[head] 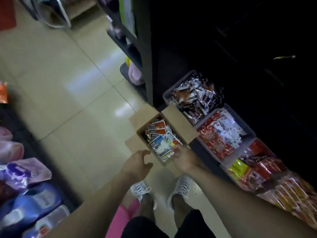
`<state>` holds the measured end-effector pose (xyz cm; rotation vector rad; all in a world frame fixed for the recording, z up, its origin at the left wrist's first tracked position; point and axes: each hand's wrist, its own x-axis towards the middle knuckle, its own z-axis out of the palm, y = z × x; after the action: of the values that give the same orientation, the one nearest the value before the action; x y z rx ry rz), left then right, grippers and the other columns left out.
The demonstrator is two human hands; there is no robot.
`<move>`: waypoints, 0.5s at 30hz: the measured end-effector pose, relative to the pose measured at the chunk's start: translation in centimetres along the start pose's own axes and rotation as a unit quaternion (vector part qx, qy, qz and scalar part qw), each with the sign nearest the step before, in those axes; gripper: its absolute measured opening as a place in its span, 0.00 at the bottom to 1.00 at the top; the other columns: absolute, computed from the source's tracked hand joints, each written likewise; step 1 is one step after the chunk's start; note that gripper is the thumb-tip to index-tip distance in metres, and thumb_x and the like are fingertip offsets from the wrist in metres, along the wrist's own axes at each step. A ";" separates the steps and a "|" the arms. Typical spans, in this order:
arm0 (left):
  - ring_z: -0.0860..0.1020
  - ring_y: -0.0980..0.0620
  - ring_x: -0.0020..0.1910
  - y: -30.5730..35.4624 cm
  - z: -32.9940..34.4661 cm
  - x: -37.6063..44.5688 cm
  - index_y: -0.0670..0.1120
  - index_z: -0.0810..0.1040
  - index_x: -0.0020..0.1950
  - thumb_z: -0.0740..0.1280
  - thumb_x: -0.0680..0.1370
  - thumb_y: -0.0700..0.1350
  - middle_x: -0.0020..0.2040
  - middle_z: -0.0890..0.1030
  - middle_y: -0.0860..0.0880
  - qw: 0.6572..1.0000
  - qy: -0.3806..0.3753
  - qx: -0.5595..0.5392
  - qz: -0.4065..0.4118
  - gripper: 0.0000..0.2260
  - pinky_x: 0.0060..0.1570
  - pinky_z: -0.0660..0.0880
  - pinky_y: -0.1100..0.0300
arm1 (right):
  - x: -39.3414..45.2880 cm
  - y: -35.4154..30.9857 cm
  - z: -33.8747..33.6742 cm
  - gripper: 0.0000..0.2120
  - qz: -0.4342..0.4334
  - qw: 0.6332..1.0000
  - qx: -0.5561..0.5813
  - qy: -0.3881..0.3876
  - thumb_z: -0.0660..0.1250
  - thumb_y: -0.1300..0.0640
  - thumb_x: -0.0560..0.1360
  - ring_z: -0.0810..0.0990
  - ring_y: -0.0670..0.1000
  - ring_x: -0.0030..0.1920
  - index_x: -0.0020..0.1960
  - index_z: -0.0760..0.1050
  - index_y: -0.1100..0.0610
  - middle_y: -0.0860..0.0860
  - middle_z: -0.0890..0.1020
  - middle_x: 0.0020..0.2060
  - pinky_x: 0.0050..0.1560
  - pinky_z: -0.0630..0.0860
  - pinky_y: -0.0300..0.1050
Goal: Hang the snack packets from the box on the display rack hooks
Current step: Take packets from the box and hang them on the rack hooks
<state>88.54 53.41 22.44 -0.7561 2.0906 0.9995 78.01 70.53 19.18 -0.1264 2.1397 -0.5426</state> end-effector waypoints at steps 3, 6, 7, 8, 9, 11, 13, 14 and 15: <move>0.64 0.48 0.78 -3.0 4.5 5.1 0.50 0.68 0.78 0.68 0.80 0.49 0.80 0.65 0.48 0.999 -0.004 0.029 0.036 0.26 0.74 0.60 0.60 | 6.3 2.2 3.3 0.22 0.014 0.998 -0.052 -0.015 0.69 0.55 0.78 0.81 0.53 0.62 0.71 0.74 0.48 0.49 0.81 0.65 0.60 0.78 0.44; 0.59 0.47 0.81 -5.1 8.2 10.5 0.49 0.64 0.80 0.67 0.79 0.48 0.81 0.62 0.46 0.994 0.030 0.074 0.070 0.29 0.78 0.56 0.59 | 12.8 4.0 6.2 0.29 0.011 0.994 -0.105 -0.009 0.70 0.54 0.78 0.78 0.56 0.66 0.77 0.67 0.48 0.52 0.77 0.69 0.62 0.75 0.46; 0.56 0.46 0.81 -5.7 9.2 12.3 0.49 0.62 0.81 0.66 0.79 0.49 0.82 0.61 0.46 0.991 0.043 0.098 0.081 0.31 0.80 0.54 0.57 | 15.0 4.5 7.2 0.31 0.014 0.993 -0.121 0.004 0.71 0.52 0.77 0.76 0.56 0.68 0.78 0.65 0.48 0.52 0.75 0.71 0.65 0.74 0.47; 0.53 0.45 0.82 -6.2 9.9 13.9 0.49 0.59 0.82 0.65 0.79 0.49 0.82 0.59 0.46 0.987 0.057 0.121 0.087 0.32 0.81 0.52 0.54 | 16.8 4.9 8.1 0.35 0.019 0.991 -0.128 0.018 0.72 0.49 0.76 0.73 0.56 0.71 0.79 0.62 0.49 0.52 0.72 0.74 0.68 0.73 0.49; 0.49 0.45 0.83 -6.7 10.3 15.3 0.49 0.57 0.83 0.64 0.80 0.50 0.84 0.56 0.46 0.984 0.067 0.138 0.086 0.33 0.82 0.49 0.50 | 18.7 5.4 9.0 0.40 0.026 0.991 -0.130 0.027 0.74 0.46 0.75 0.70 0.57 0.74 0.81 0.59 0.50 0.52 0.68 0.77 0.71 0.71 0.52; 0.40 0.45 0.84 -7.6 11.0 17.6 0.48 0.52 0.84 0.61 0.82 0.52 0.85 0.50 0.46 0.982 0.066 0.162 0.074 0.32 0.82 0.41 0.46 | 22.0 6.0 10.5 0.51 0.044 0.991 -0.123 0.027 0.76 0.40 0.71 0.63 0.58 0.78 0.83 0.50 0.51 0.54 0.60 0.80 0.75 0.66 0.57; 0.33 0.45 0.82 -8.3 11.5 19.0 0.48 0.49 0.84 0.59 0.84 0.53 0.85 0.47 0.47 0.976 0.066 0.192 0.079 0.32 0.80 0.35 0.44 | 24.3 6.2 11.6 0.58 0.062 0.991 -0.114 0.036 0.78 0.38 0.67 0.62 0.59 0.79 0.83 0.47 0.53 0.56 0.61 0.80 0.77 0.63 0.57; 0.32 0.45 0.81 -8.5 11.7 19.3 0.48 0.49 0.84 0.59 0.84 0.53 0.85 0.47 0.48 0.973 0.072 0.202 0.085 0.32 0.80 0.33 0.43 | 24.9 6.3 11.9 0.58 0.069 0.989 -0.122 0.047 0.79 0.37 0.66 0.62 0.60 0.78 0.83 0.48 0.54 0.57 0.63 0.79 0.77 0.62 0.56; 0.31 0.45 0.81 -8.6 12.0 19.5 0.48 0.49 0.84 0.59 0.83 0.54 0.85 0.48 0.49 0.971 0.078 0.206 0.091 0.33 0.79 0.32 0.42 | 25.4 6.3 12.3 0.58 0.069 0.986 -0.139 0.059 0.79 0.37 0.65 0.63 0.60 0.77 0.82 0.50 0.56 0.58 0.64 0.77 0.76 0.63 0.56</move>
<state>87.30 54.72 -1.92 -0.4481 2.4311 0.5772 73.46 64.83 -8.80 -0.1010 2.3117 -0.1724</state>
